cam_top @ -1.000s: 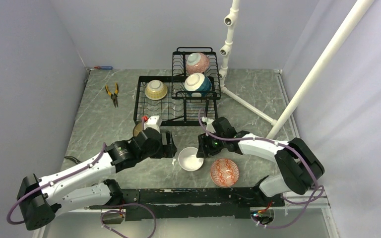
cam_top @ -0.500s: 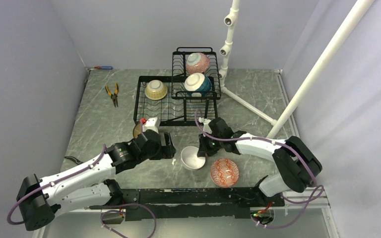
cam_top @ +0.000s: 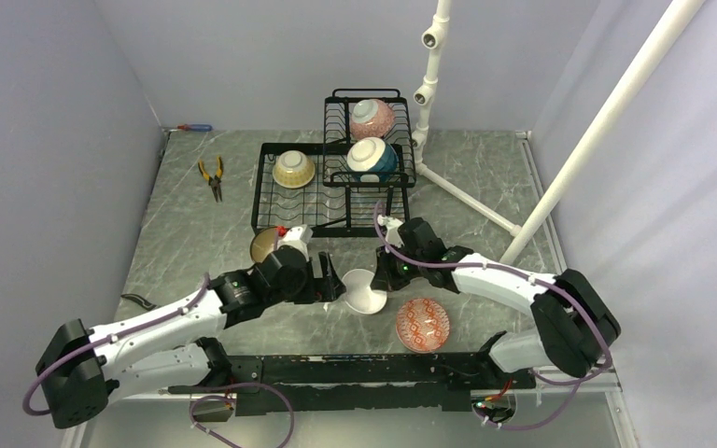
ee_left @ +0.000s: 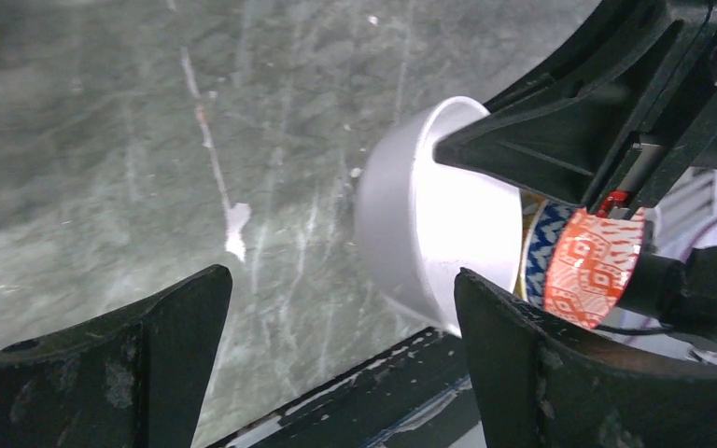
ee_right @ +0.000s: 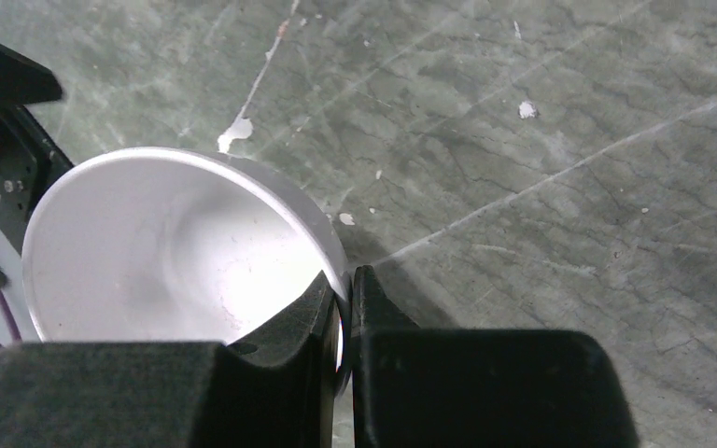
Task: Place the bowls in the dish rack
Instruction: Pick up the bowl from the center of the board.
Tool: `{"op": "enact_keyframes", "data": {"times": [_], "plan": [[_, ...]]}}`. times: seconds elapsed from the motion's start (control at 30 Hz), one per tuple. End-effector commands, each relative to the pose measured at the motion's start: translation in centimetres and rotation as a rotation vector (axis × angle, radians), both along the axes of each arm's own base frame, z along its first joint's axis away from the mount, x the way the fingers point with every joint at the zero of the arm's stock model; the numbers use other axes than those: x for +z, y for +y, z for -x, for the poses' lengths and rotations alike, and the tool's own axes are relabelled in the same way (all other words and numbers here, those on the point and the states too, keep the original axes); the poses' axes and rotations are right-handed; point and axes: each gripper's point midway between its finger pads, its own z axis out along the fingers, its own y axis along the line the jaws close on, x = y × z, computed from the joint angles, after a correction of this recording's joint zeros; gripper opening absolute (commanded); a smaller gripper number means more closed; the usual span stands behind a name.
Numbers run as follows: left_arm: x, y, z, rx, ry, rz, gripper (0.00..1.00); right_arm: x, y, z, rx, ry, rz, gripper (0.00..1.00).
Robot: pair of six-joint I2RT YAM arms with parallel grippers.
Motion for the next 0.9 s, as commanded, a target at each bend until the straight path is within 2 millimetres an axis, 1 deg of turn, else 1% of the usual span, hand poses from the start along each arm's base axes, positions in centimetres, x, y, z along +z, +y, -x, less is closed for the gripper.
{"op": "enact_keyframes", "data": {"times": [0.0, 0.1, 0.27, 0.47, 0.6, 0.67, 0.73, 0.8, 0.87], "plan": [[1.3, -3.2, 0.4, -0.076, 0.013, 0.139, 0.95, 4.4, 1.8, -0.9, 0.029, -0.086, -0.115, 0.00], [1.3, -4.4, 0.6, -0.099, 0.023, 0.206, 0.95, 5.4, 1.8, -0.8, 0.030, -0.102, -0.135, 0.00], [2.0, -6.4, 1.0, -0.142, 0.030, 0.346, 0.95, 7.0, 2.1, -0.5, 0.043, -0.121, -0.173, 0.00], [2.3, -7.8, 1.3, -0.166, 0.054, 0.445, 0.95, 8.6, 2.4, -0.5, 0.052, -0.136, -0.209, 0.00], [2.9, -8.4, 1.3, -0.174, 0.042, 0.515, 0.95, 8.9, 2.6, -0.3, 0.057, -0.133, -0.221, 0.00], [3.6, -8.8, 1.2, -0.181, 0.026, 0.558, 0.95, 8.8, 2.5, -0.3, 0.053, -0.133, -0.218, 0.00], [3.7, -8.9, 1.1, -0.182, 0.025, 0.578, 0.95, 8.7, 2.4, -0.4, 0.047, -0.132, -0.216, 0.00], [3.6, -9.0, 1.1, -0.182, 0.027, 0.587, 0.89, 8.8, 2.4, -0.4, 0.046, -0.133, -0.216, 0.00], [3.6, -9.0, 1.2, -0.179, 0.029, 0.593, 0.88, 8.8, 2.4, -0.4, 0.047, -0.133, -0.217, 0.00]]}}
